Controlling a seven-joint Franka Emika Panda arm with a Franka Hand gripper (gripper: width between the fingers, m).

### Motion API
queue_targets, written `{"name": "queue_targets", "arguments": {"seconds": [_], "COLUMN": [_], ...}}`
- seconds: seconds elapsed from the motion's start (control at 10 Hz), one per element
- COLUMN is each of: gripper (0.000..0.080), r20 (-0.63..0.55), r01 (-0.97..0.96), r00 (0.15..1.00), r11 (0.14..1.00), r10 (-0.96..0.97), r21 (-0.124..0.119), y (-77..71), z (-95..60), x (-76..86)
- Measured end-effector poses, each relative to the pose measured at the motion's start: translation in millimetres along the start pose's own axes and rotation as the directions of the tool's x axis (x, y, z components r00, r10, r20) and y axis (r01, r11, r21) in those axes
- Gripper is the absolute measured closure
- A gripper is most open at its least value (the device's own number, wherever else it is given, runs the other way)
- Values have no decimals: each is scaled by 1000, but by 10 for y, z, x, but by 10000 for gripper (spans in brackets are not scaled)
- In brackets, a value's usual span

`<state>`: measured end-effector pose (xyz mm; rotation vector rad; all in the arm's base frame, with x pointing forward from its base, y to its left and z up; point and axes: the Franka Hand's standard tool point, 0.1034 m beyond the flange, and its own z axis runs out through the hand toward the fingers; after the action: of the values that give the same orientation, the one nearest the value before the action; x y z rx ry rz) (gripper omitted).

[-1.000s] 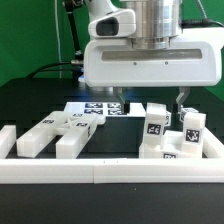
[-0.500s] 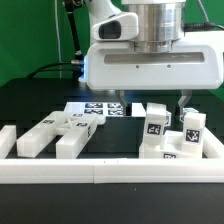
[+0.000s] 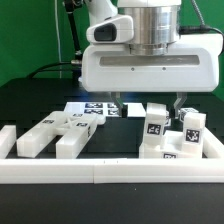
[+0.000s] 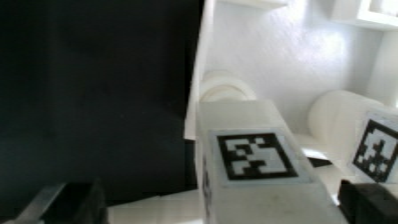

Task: Assemble chair

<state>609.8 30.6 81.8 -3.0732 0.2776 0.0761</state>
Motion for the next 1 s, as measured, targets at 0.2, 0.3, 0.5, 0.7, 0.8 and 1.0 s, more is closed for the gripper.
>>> {"name": "queue_targets", "arguments": {"seconds": [0.2, 0.3, 0.5, 0.7, 0.8, 1.0], "gripper": [192, 361, 509, 509, 509, 509], "r20": [0, 0, 0, -4, -24, -64], "r01": [-2, -2, -4, -39, -57, -269], "r00": [1000, 1000, 1000, 999, 998, 961], "r11": [1000, 1000, 1000, 999, 998, 963], "r10": [2, 2, 4, 39, 57, 269], "r21": [0, 0, 0, -1, -3, 8], "y": [3, 5, 13, 32, 91, 73], "z": [-1, -1, 0, 3, 10, 16], "x": [2, 2, 3, 1, -15, -35]}}
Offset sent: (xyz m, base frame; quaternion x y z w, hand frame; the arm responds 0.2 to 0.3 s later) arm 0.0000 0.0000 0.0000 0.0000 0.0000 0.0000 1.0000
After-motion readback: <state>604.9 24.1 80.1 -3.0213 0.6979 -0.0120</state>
